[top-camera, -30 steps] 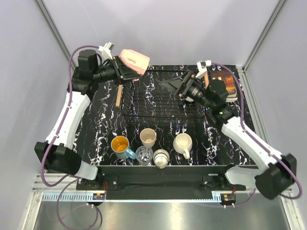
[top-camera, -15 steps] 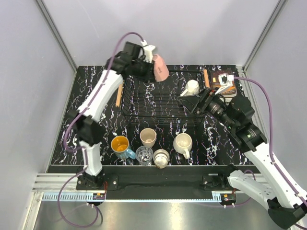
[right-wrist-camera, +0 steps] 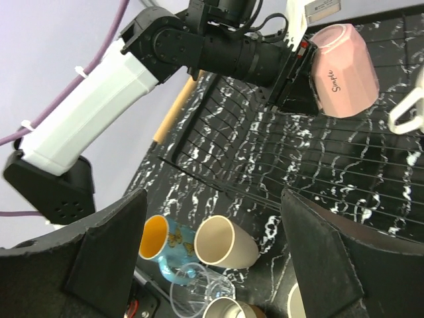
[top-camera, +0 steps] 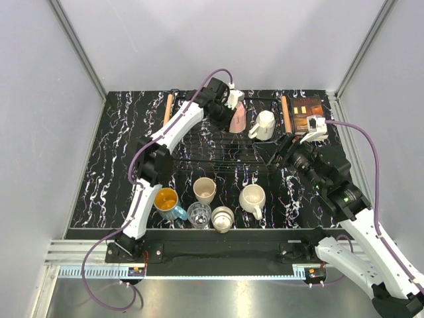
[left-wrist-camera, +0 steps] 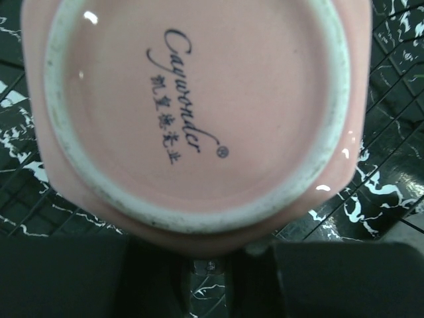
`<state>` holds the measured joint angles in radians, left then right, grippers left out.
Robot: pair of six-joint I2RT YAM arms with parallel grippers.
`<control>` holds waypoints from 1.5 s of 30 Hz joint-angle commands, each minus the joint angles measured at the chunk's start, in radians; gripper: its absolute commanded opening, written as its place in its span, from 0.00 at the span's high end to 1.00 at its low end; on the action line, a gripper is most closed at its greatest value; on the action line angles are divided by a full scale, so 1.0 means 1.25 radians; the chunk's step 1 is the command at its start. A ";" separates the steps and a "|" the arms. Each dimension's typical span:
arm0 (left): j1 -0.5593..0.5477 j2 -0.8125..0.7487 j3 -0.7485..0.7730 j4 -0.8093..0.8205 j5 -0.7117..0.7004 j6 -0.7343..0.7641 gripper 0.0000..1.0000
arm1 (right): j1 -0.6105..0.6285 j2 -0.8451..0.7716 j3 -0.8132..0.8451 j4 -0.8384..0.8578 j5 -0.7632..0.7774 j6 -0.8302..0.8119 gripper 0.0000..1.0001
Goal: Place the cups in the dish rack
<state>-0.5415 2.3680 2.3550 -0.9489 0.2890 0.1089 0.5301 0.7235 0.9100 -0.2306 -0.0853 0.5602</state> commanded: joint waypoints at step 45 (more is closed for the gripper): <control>-0.053 0.051 -0.106 0.277 -0.099 0.111 0.18 | -0.001 -0.041 -0.057 -0.044 0.049 -0.011 0.09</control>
<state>-0.6052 2.4882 2.2242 -0.6392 0.1936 0.2501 0.5301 0.6823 0.8352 -0.2874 -0.0452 0.5549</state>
